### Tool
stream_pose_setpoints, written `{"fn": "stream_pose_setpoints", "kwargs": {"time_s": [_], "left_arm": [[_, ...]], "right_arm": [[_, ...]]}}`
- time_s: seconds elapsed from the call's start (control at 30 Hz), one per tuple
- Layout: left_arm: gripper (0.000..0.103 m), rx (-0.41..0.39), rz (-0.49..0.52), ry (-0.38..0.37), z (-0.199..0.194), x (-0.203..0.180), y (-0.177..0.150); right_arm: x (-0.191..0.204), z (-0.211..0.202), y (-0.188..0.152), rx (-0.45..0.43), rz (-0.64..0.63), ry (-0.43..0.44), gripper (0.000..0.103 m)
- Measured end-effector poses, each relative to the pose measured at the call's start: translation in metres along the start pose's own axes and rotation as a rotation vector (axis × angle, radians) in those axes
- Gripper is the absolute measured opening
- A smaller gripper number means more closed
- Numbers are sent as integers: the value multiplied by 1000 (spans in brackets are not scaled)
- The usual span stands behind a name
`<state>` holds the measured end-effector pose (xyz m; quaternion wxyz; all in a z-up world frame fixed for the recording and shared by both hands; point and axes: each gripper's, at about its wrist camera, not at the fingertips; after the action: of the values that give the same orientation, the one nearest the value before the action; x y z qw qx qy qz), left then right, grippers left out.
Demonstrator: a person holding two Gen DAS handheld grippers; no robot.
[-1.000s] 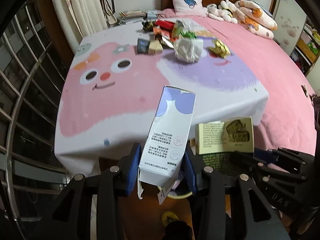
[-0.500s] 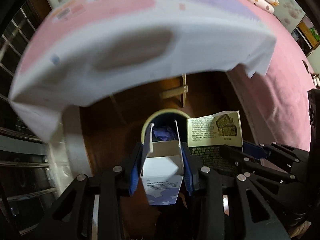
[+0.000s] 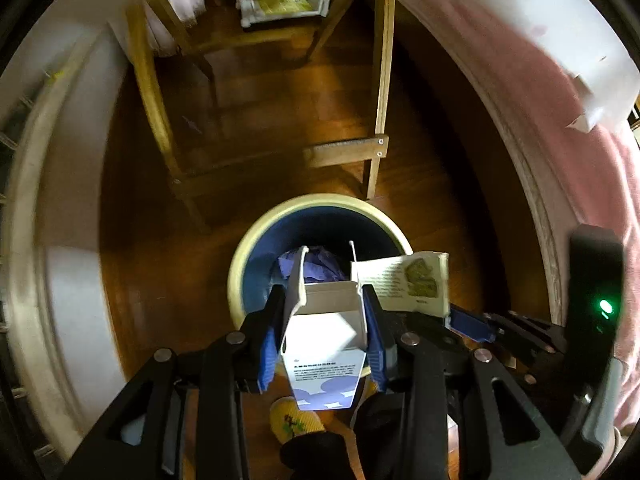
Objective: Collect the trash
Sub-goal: 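Carry the milk carton and green box over the bin and release both, then raise both open tools from the bin back toward the table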
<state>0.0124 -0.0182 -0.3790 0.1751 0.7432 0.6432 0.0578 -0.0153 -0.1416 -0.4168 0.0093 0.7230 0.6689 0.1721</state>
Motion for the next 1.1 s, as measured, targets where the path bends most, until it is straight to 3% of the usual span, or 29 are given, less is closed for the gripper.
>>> {"fn": "stream_pose_setpoints", "kwargs": {"time_s": [0.07,0.13,0.17,0.2,0.27,0.3,0.5,0.7,1.1], "left_arm": [[39,12,-1,13,18,2,-4],[57,40,-7,9,30,3,-5],[69,49,-13,19,35,4,-5],[75,44,-21,24,36,5,-7],[85,39,-33,32,35,8,-8],[87,38,-32,46,33,9,-9],[87,-5,-42,89,6,13,-5],[87,-37,-75,107,-45,23,6],[87,-201,-28,77,-209,3,71]], "right_arm": [[-8,21,2,12,18,1,27],[-15,30,-2,23,25,5,29],[-17,33,-2,23,19,-1,36],[-17,34,-1,18,12,-9,51],[-15,33,-1,1,2,-11,65],[-15,31,-1,-7,2,-9,66],[-11,9,4,-24,26,-2,66],[2,-40,16,-71,47,20,66],[45,-188,53,-198,20,41,66]]}}
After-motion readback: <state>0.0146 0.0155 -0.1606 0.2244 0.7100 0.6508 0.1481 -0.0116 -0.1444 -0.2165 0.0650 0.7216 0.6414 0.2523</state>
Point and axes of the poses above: each gripper's, at about its wrist camera, not at the fingertips, and z roughly the way its jaws point, x to its left, y to its top, and after that the axes turned 9 degrees about -x, right-handed
